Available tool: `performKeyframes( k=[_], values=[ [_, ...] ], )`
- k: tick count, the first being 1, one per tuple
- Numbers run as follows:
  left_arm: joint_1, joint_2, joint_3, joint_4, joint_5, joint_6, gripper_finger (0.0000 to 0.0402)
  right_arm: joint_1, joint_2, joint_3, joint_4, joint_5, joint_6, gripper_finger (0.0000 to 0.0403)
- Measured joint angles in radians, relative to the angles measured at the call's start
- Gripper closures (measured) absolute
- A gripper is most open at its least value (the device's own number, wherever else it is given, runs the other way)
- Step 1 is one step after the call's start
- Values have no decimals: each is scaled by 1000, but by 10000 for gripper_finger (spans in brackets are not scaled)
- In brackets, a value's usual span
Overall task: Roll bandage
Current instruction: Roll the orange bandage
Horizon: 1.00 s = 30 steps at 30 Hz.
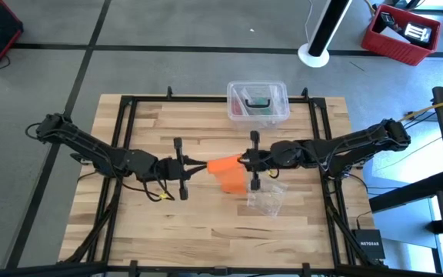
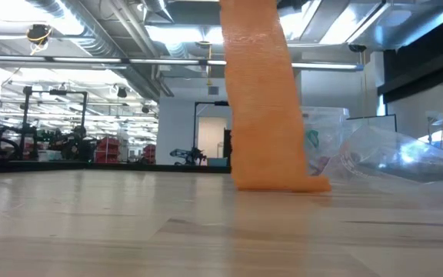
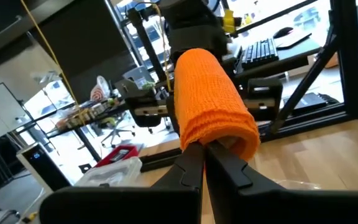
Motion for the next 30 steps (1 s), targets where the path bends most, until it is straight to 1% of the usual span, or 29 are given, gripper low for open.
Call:
performKeyframes(
  k=[2,4,7,12,16,19,23,26,30],
  values=[
    [0,0,0,-6,0,-1,402,-7,0,0,-1,16,66,390],
    [0,0,0,-15,0,-4,401,-15,-2,0,-12,23,130,368],
    [-2,0,0,-15,0,-4,402,-16,-8,0,-50,17,193,314],
    [-2,-4,0,-14,-8,-2,401,-12,-26,0,-106,15,199,217],
    [-2,-7,0,-15,-8,-4,402,-12,-90,0,-217,15,220,167],
    [-2,-7,0,-18,-9,-5,402,-12,-162,0,-304,15,221,146],
    [-1,-7,0,-46,-9,-19,402,-12,-257,0,-344,15,220,137],
    [-1,-7,0,-68,-9,-35,402,-12,-290,0,-293,-1,220,137],
    [-1,-7,0,-75,-7,-39,402,-12,-270,0,-186,-40,190,137]
  ],
)
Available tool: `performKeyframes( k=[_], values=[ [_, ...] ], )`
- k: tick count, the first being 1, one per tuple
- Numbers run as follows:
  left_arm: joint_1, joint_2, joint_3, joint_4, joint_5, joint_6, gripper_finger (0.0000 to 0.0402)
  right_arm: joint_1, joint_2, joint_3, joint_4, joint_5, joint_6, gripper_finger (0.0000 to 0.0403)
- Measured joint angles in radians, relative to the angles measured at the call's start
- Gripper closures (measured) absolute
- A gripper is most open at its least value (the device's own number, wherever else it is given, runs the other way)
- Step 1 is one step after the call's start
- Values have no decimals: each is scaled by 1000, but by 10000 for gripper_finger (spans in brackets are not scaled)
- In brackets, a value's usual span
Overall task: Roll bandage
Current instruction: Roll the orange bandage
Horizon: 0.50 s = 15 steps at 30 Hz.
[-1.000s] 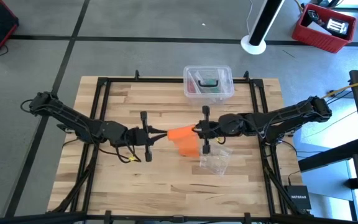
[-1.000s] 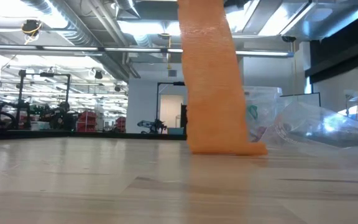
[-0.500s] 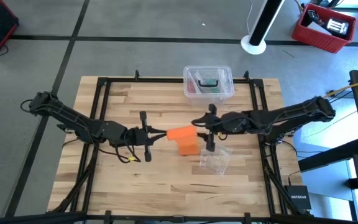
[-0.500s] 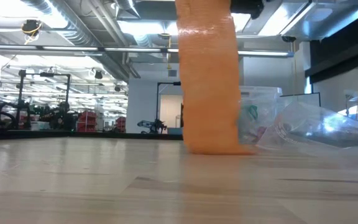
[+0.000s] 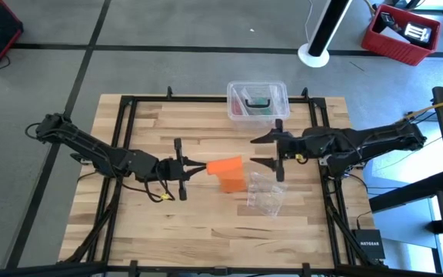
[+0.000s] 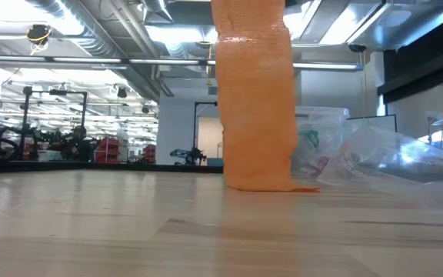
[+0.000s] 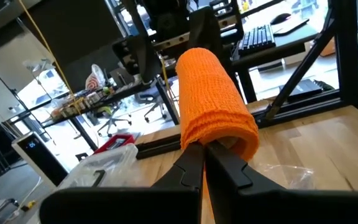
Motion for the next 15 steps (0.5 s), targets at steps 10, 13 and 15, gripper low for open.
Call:
performKeyframes(
  k=[10,13,15],
  values=[
    [-1,0,0,3,22,-5,402,0,111,0,170,-70,-76,136],
    [-1,0,0,1,22,-10,402,0,118,0,182,-94,-76,136],
    [-1,0,0,-1,22,-11,402,0,120,0,182,-95,-76,136]
  ],
)
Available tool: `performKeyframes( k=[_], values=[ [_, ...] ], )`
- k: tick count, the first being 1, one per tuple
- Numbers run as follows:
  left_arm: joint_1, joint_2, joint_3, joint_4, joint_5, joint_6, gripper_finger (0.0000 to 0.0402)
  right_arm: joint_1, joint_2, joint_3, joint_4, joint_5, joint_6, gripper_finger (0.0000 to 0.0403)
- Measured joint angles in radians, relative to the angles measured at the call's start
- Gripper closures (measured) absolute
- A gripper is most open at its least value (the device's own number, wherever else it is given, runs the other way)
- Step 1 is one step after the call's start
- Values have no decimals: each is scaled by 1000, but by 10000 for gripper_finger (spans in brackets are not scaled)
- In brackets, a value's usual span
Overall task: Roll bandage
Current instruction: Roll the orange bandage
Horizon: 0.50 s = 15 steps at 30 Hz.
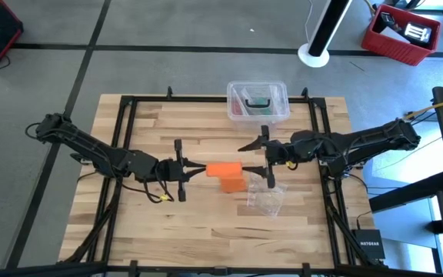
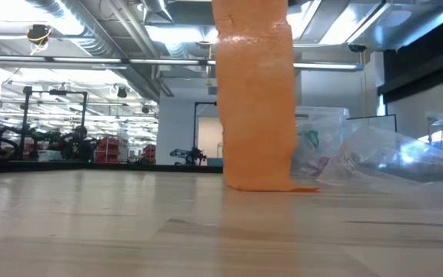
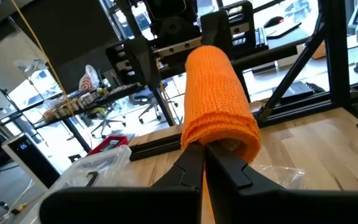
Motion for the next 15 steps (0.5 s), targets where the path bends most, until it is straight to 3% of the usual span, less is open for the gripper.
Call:
performKeyframes(
  k=[12,15],
  values=[
    [1,0,0,2,0,-25,400,-1,-1,0,14,10,2,136],
    [1,0,0,4,0,-20,385,-1,-1,0,14,11,5,136]
  ],
)
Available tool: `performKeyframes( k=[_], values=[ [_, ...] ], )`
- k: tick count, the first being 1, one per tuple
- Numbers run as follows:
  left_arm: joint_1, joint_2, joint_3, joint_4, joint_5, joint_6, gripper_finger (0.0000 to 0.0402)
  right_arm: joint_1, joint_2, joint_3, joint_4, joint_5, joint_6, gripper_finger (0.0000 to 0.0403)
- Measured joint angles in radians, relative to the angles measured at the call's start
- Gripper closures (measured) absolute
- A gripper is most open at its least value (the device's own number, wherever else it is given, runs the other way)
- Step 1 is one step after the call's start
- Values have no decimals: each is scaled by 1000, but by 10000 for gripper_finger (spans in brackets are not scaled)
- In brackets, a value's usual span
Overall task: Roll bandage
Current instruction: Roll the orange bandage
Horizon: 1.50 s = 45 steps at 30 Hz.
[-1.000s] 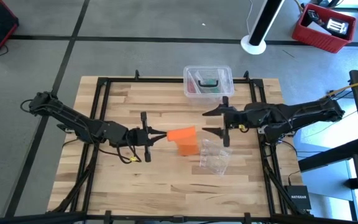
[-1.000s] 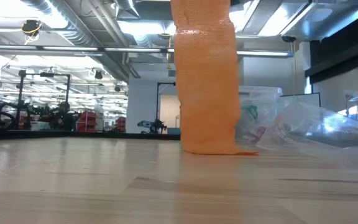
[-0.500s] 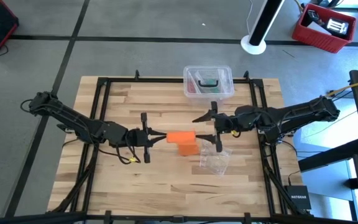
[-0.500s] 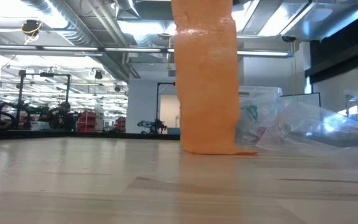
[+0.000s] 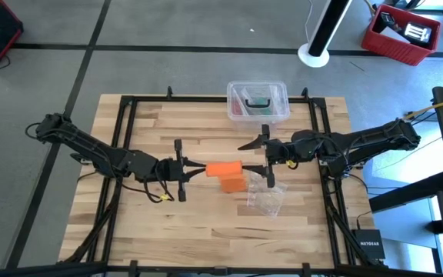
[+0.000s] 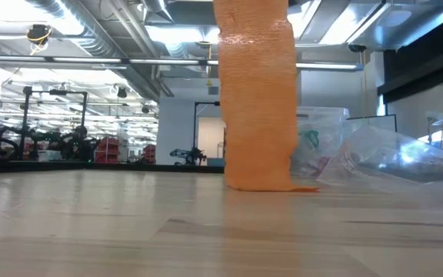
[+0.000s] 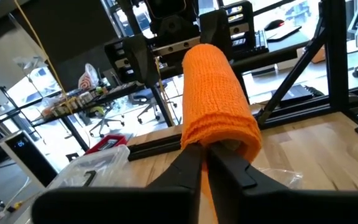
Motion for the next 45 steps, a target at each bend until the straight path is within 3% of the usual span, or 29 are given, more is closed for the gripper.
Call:
performKeyframes(
  k=[7,12,29,34,40,45],
  values=[
    [2,0,0,24,0,39,326,0,8,0,11,1,14,136],
    [13,0,0,31,0,36,309,1,37,0,27,-19,22,136],
    [12,0,0,29,0,40,306,1,39,0,30,-8,22,136],
    [11,0,0,32,63,40,306,0,39,0,33,21,22,136],
    [11,0,0,32,65,69,306,0,39,0,37,21,23,136],
    [10,0,0,33,-8,93,302,0,39,0,37,21,25,136]
  ],
)
